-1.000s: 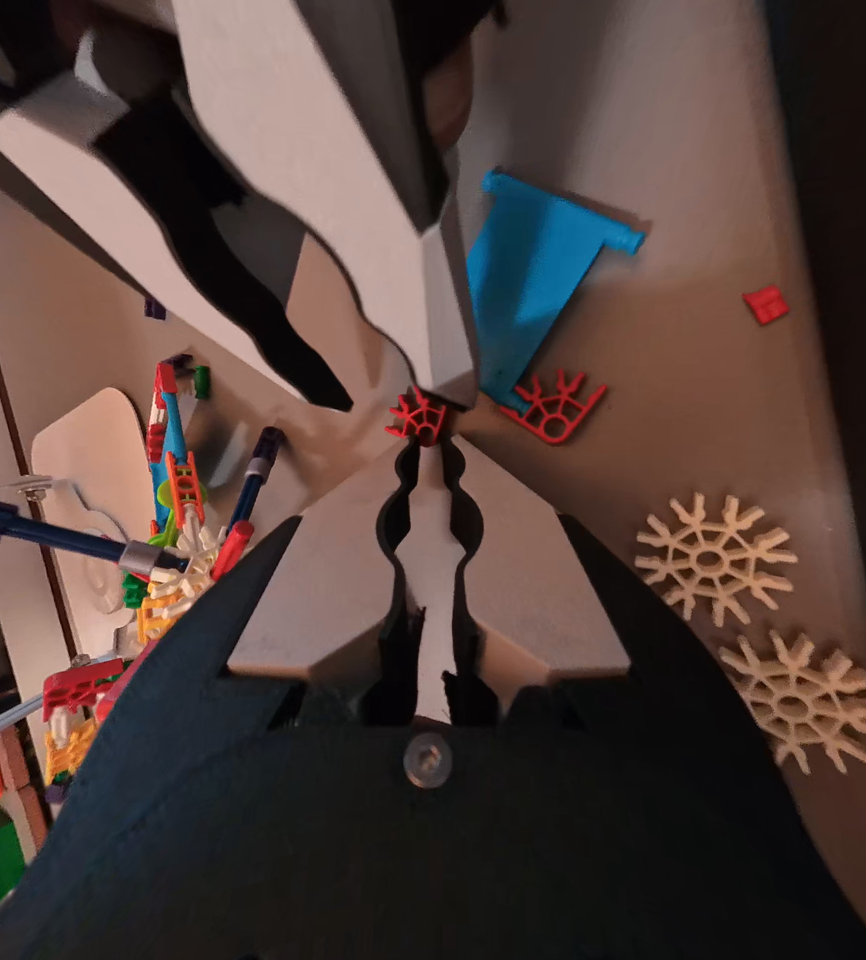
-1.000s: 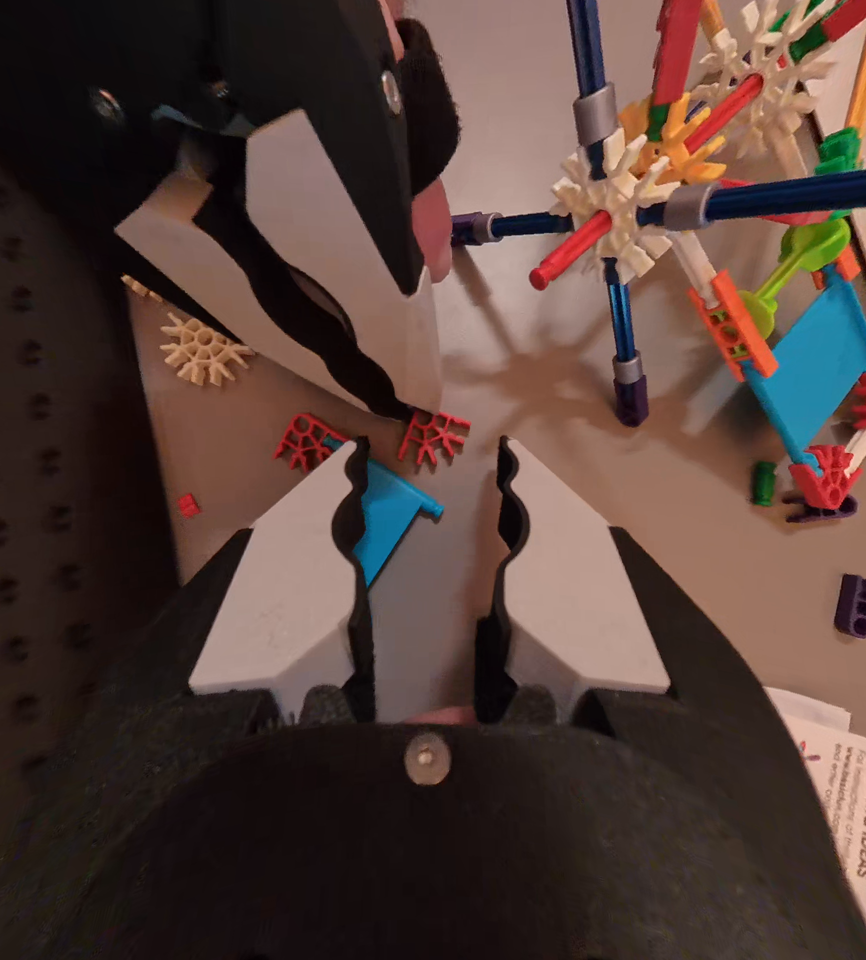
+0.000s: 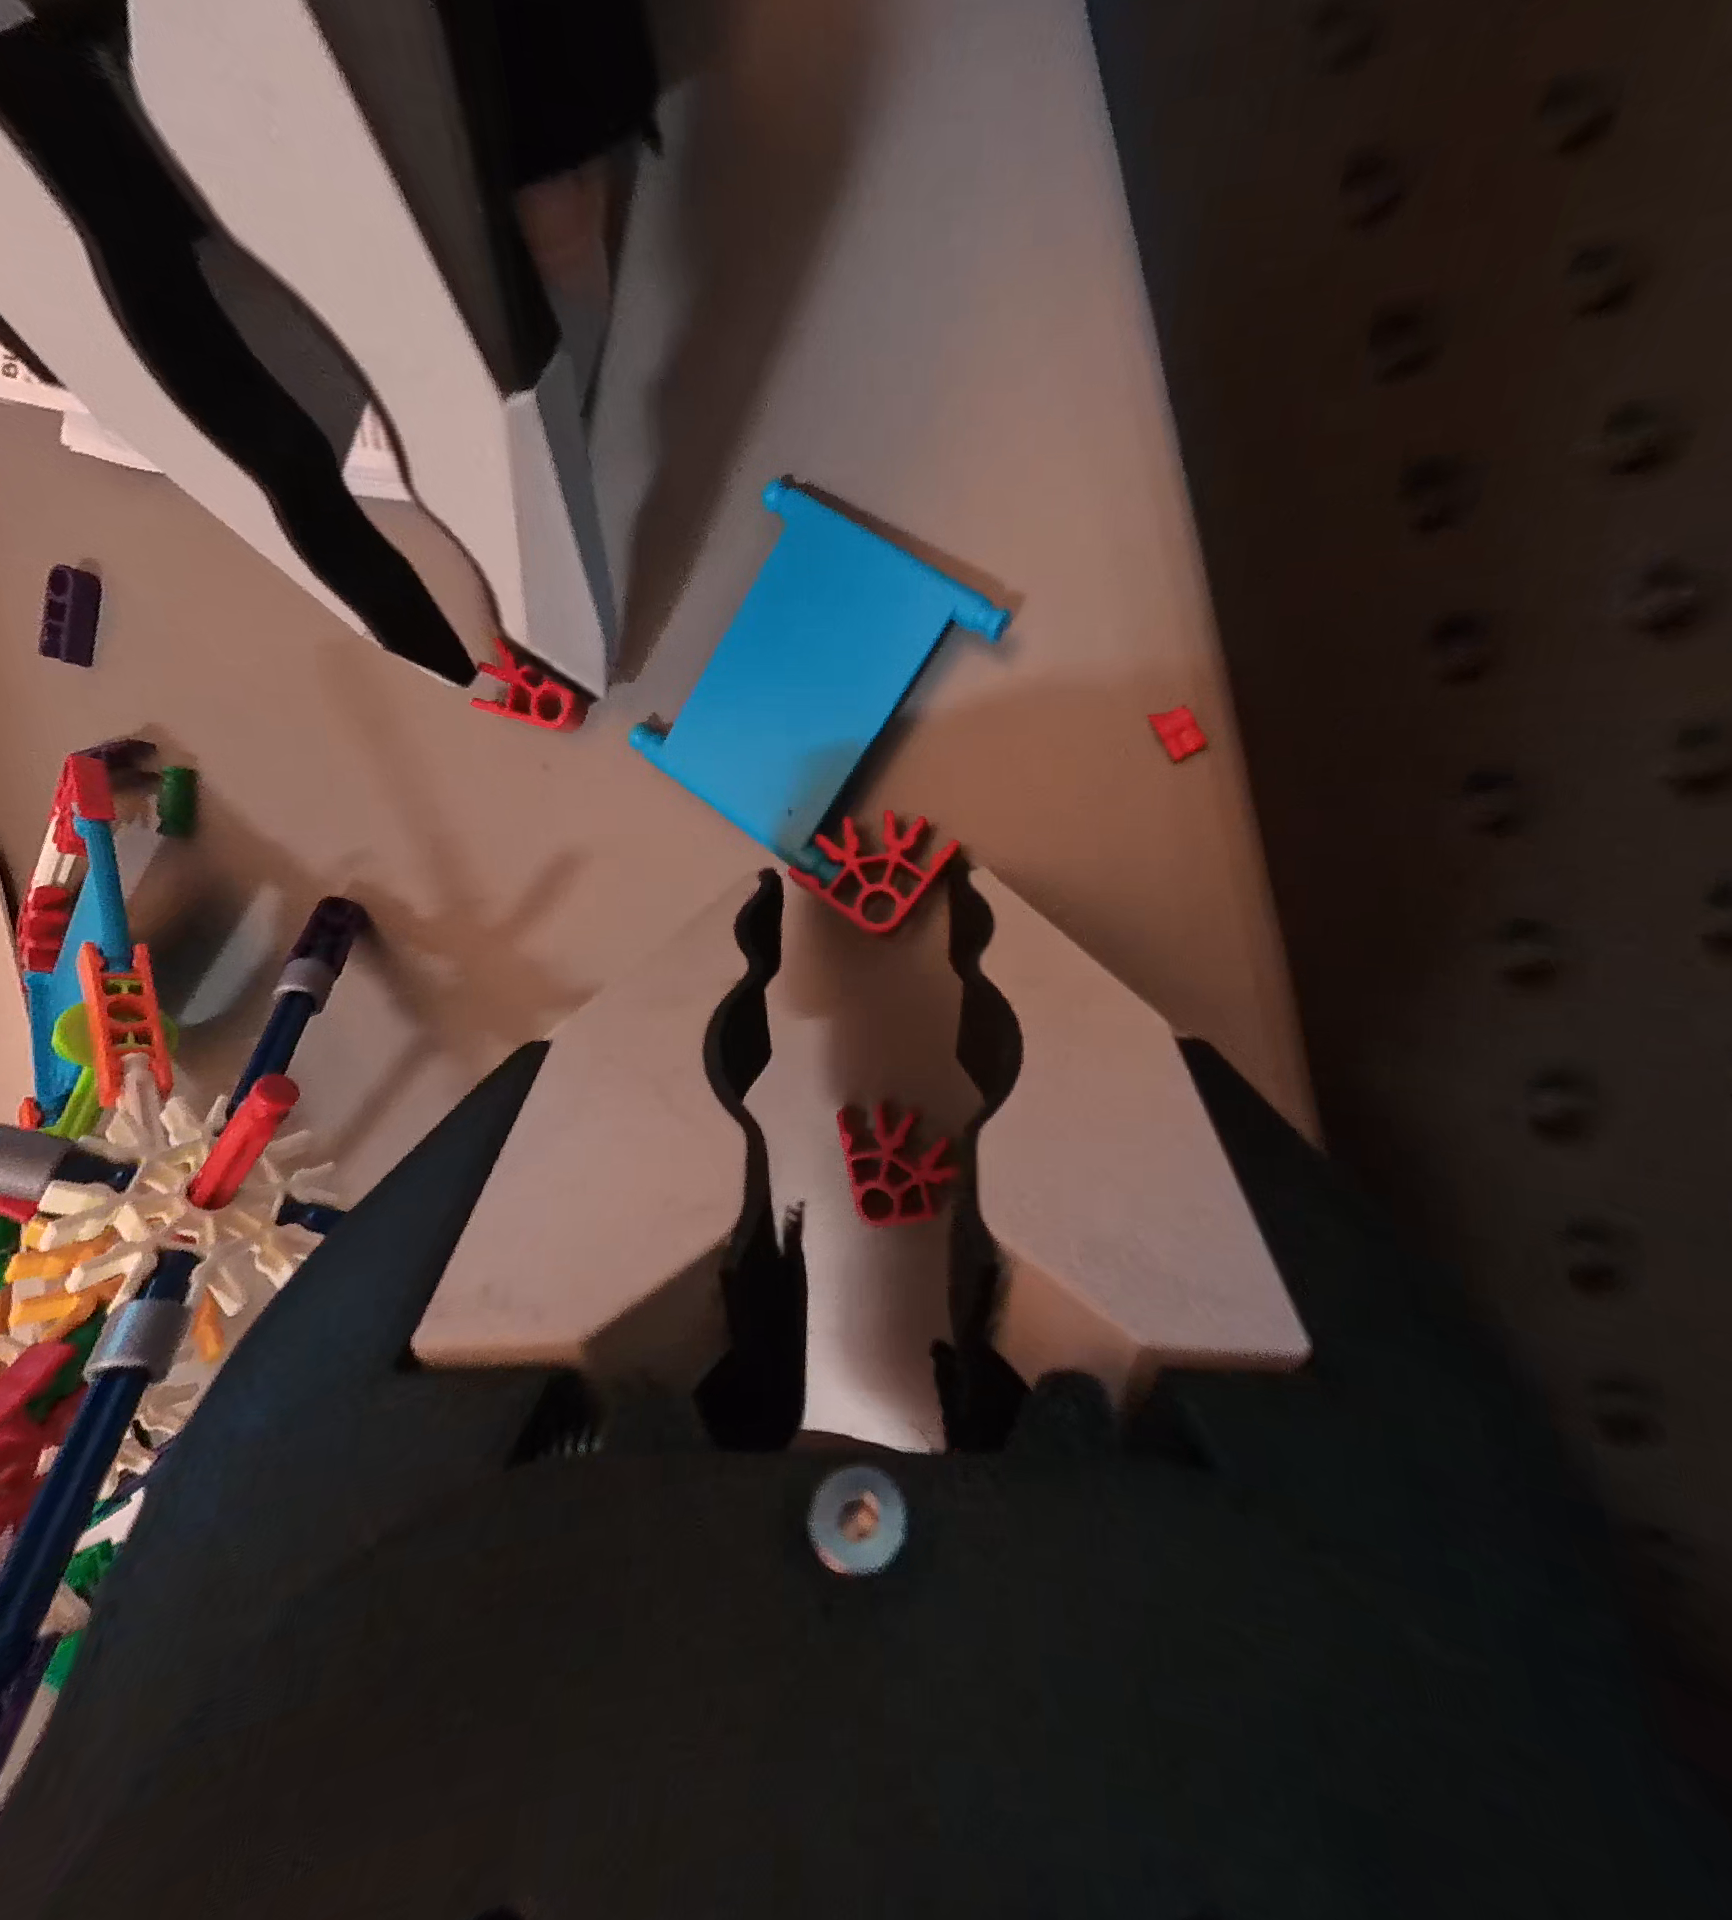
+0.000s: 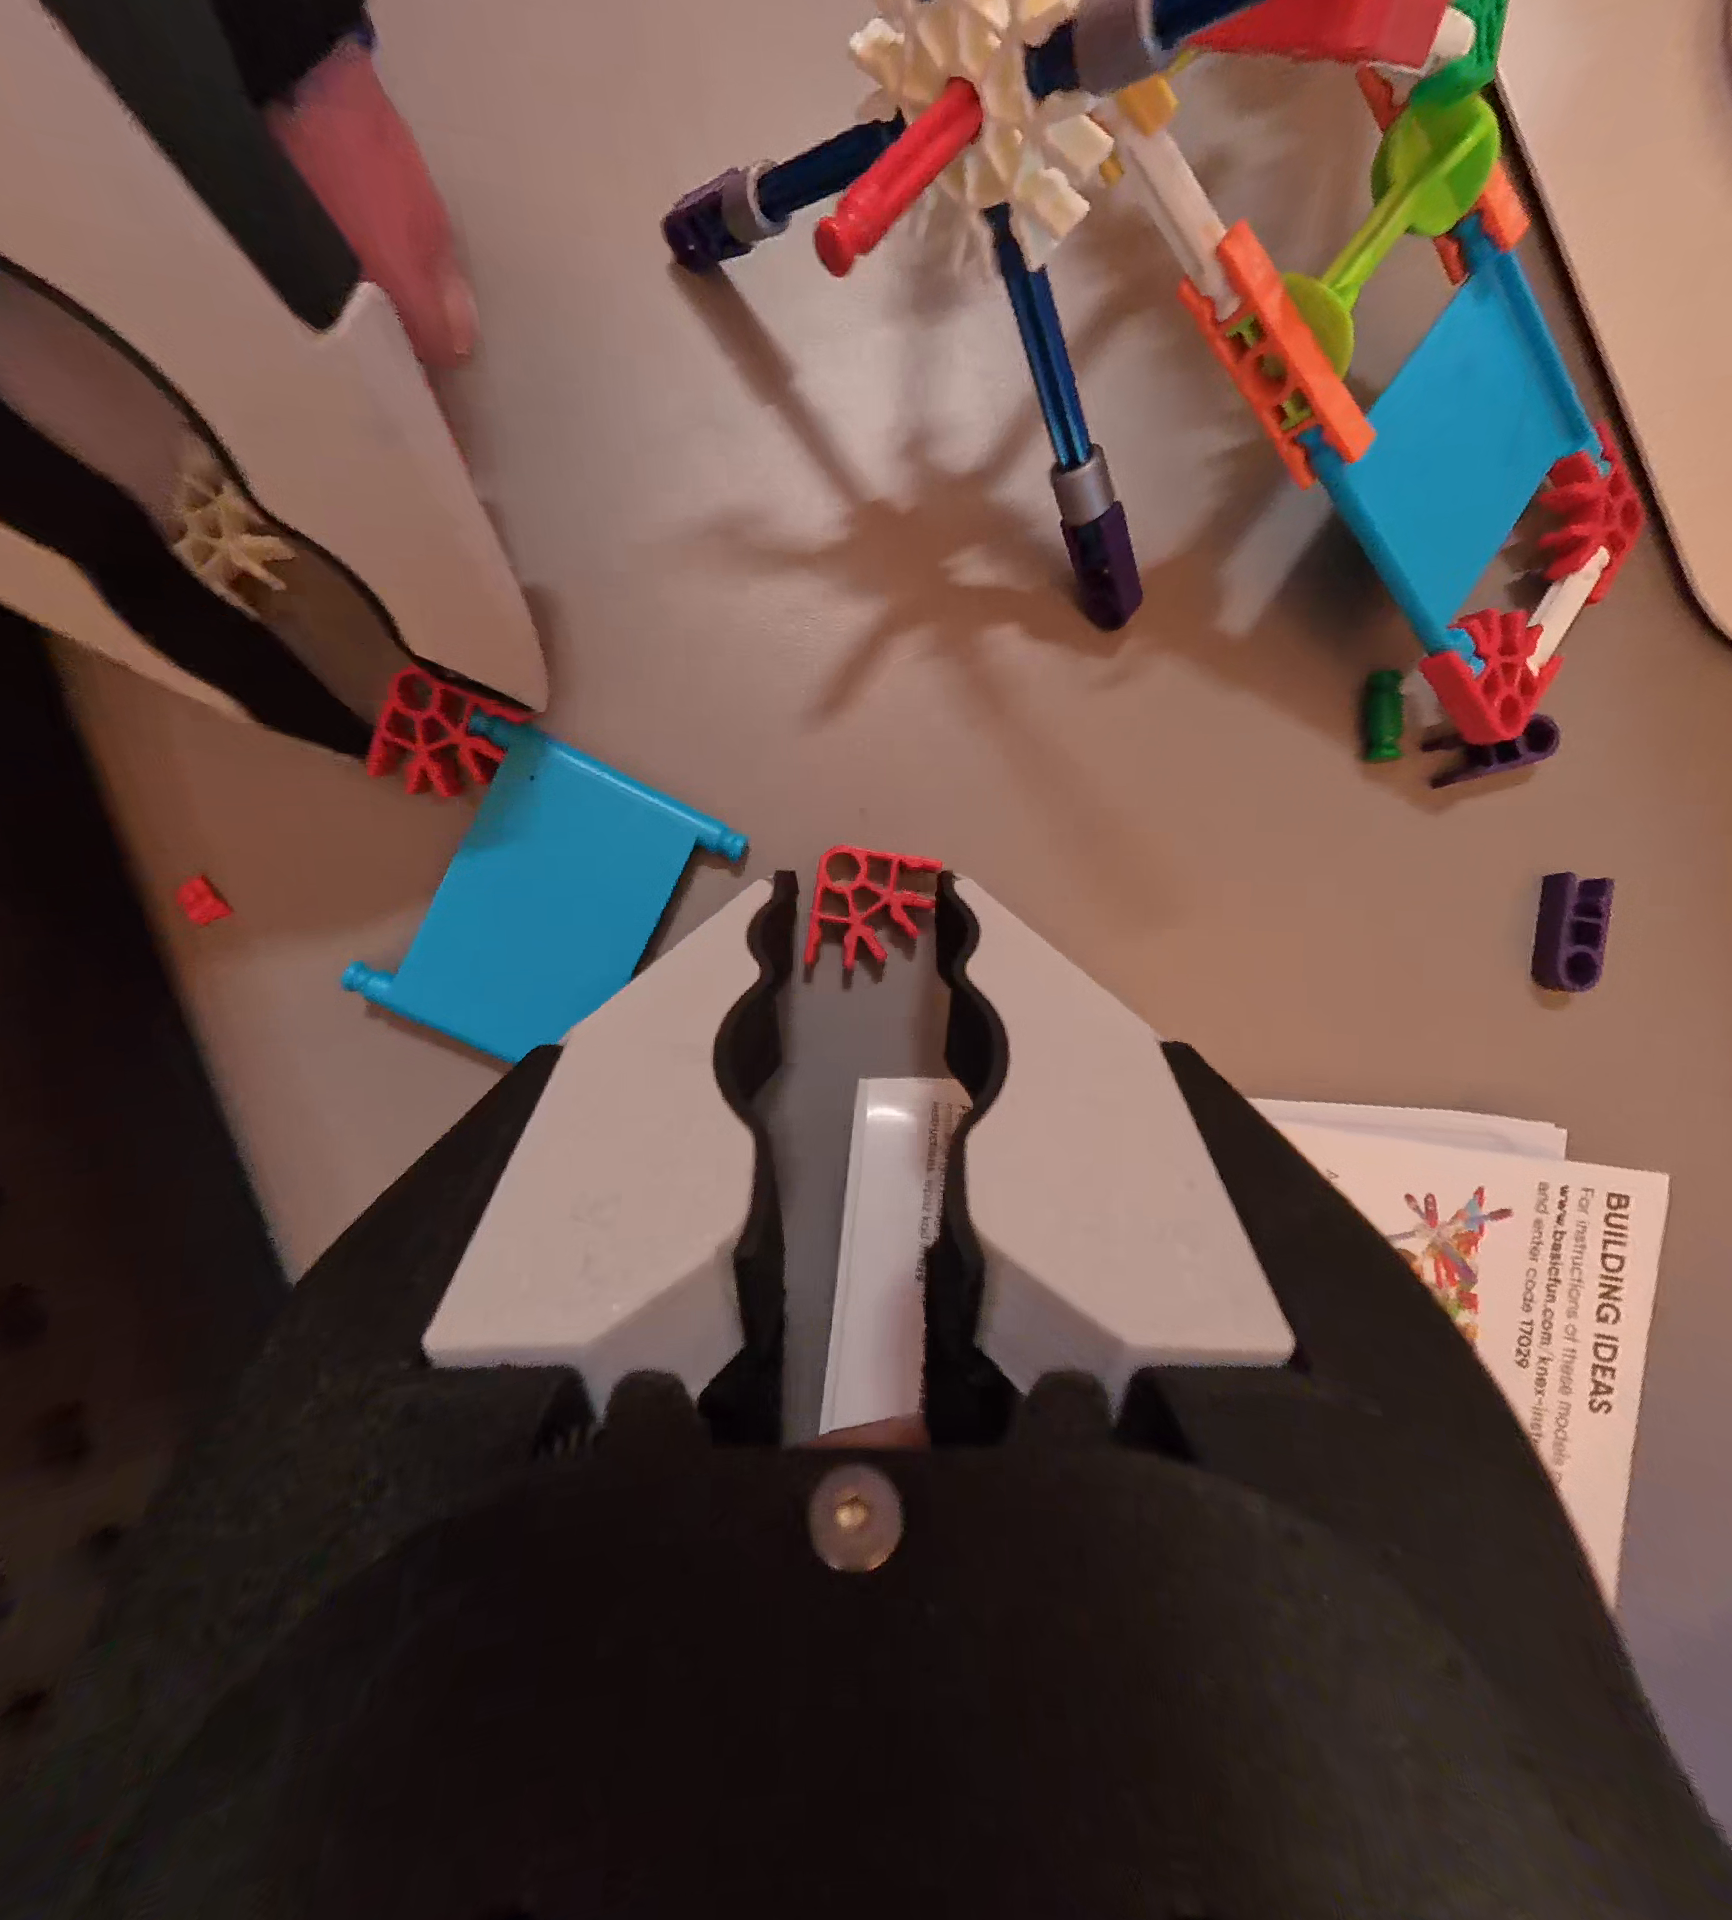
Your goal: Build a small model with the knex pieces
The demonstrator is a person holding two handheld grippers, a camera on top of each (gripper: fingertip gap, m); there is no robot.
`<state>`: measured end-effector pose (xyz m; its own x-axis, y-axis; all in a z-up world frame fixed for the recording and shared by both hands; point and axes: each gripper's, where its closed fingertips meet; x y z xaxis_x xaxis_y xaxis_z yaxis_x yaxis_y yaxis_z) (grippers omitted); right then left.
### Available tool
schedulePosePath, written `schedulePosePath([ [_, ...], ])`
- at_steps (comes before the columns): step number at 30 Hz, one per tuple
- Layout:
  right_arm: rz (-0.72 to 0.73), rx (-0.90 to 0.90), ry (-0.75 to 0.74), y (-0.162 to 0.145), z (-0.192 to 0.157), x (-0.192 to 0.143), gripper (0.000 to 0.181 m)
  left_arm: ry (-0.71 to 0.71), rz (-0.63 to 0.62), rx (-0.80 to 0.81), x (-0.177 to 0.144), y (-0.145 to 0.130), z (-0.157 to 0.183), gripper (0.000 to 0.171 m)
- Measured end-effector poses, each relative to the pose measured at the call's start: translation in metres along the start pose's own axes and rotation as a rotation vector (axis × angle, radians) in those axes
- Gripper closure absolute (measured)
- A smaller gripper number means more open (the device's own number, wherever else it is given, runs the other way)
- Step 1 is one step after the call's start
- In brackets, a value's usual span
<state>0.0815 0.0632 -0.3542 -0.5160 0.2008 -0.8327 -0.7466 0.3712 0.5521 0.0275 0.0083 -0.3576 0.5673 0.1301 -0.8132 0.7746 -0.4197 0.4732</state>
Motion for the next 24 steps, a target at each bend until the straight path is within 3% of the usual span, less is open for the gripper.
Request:
schedulePosePath([
  [10, 0.011, -0.053, -0.024, 0.000, 0.000, -0.005, 0.149, 0.077, -0.043, 0.017, 0.000, -0.015, -0.020, 0.157],
  [18, -0.019, -0.058, -0.036, -0.005, 0.002, 0.001, 0.153, 0.081, -0.034, -0.006, -0.001, -0.014, -0.022, 0.140],
  [24, -0.020, -0.045, -0.039, -0.007, 0.004, 0.001, 0.156, 0.082, -0.010, -0.020, 0.004, -0.008, -0.022, 0.145],
])
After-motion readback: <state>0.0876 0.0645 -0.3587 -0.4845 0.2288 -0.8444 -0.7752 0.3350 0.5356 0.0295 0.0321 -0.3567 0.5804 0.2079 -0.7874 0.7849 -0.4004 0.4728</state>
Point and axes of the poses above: each gripper's, where its closed fingertips meet, x out along the fingers, y out of its top, z = x × y across the jaws, and after that the axes turned 5 degrees about y, right-handed
